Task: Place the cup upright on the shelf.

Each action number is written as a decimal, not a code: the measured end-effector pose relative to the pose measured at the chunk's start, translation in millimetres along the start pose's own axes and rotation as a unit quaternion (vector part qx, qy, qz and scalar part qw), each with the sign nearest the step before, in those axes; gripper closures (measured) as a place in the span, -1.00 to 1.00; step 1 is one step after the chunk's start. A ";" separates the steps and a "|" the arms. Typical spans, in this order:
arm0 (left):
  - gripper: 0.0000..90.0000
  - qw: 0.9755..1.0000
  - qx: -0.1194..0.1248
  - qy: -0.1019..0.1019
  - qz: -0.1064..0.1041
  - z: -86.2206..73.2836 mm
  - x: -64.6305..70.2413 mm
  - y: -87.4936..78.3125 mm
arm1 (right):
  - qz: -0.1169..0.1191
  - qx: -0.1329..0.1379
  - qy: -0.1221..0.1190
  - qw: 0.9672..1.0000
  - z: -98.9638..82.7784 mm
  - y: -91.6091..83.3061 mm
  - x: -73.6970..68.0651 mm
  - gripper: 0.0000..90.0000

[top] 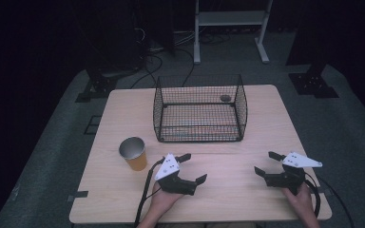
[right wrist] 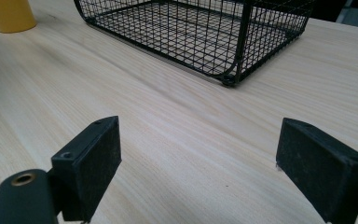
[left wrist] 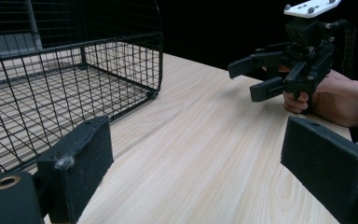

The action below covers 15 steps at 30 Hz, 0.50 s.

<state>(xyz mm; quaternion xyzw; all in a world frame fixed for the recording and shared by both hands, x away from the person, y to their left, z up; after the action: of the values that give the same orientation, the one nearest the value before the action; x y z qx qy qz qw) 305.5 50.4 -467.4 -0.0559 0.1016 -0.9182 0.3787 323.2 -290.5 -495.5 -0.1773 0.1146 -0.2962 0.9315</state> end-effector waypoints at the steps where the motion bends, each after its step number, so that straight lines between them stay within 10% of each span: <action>1: -0.81 1.000 -0.002 0.000 -0.001 -0.1 -0.2 0.4 | 0.000 0.000 0.000 1.000 0.0 -0.1 -0.1 -0.71; 15: -0.87 1.000 0.003 -0.002 0.006 5.9 -6.5 -8.4 | -0.006 -0.004 -0.005 1.000 -0.1 0.8 -0.9 -0.71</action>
<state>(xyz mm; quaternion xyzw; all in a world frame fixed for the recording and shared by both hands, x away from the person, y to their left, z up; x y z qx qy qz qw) 305.5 60.0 -459.9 -0.0559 0.0983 -0.9160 0.3849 322.8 -289.4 -495.8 -0.1835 0.1097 -0.3003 0.9296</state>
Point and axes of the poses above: each handheld gripper's, and its own axes: y roughly forward along the jaws, z roughly out of its top, x roughly to its right, the point moved 4 cm from there along y, roughly forward along the jaws, and after that the axes turned 14 degrees about z, right-handed, at the moved point
